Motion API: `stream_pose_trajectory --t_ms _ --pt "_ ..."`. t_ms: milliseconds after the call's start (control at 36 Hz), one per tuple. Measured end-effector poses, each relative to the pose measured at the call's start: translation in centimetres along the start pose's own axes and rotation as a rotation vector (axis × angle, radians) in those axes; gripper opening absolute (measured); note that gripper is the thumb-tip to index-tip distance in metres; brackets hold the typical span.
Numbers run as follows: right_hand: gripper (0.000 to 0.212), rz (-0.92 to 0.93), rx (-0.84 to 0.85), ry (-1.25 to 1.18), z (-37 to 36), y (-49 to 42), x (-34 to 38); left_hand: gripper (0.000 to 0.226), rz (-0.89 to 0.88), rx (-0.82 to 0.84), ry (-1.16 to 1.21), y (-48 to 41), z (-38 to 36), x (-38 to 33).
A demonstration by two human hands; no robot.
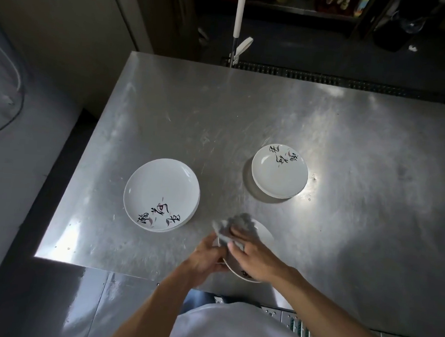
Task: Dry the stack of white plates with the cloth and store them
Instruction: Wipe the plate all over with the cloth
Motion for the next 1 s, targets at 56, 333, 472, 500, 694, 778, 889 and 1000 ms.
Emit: stream_pose_trajectory --t_ms 56,333,472,500,694,778,889,1000 --pt "0.044 -0.024 0.035 0.007 -0.4 0.1 -0.5 0.045 0.004 0.002 -0.030 0.1 0.1 0.0" --pt "0.037 -0.068 -0.003 -0.064 0.9 0.2 -0.8 0.048 0.076 -0.015 -0.013 -0.2 0.3 0.5" --pt "0.058 -0.243 -0.169 0.212 2.6 -0.8 -2.9 0.059 0.066 -0.145 0.178 -0.6 1.0 0.4" --pt "0.058 -0.233 -0.169 0.214 2.3 -0.8 -2.9 0.057 0.071 -0.162 0.223 -0.7 1.0 0.4" --pt "0.045 -0.118 -0.132 -0.263 0.6 1.2 -0.9 0.046 0.083 -0.094 0.081 -0.2 0.8 0.5" --pt "0.044 -0.053 -0.068 -0.124 0.0 0.2 -0.8 0.056 0.040 -0.006 0.041 -0.3 0.2 0.5" --pt "0.050 -0.130 -0.203 0.123 2.4 -1.5 -2.5 0.054 0.020 -0.074 0.104 -0.7 1.1 1.0" --pt "0.041 0.142 0.042 0.139 -0.5 -0.8 -0.2 0.053 -0.002 -0.011 0.016 -0.4 0.9 0.1"
Point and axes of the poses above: each hand's wrist, its own y-axis away from the middle knuckle, its own z-axis out of the back of the hand, x = y × z, the point moved 9 cm from there along -y, towards the middle knuckle, and after that the axes turned 15 degrees about -y, right-handed, at the moved point
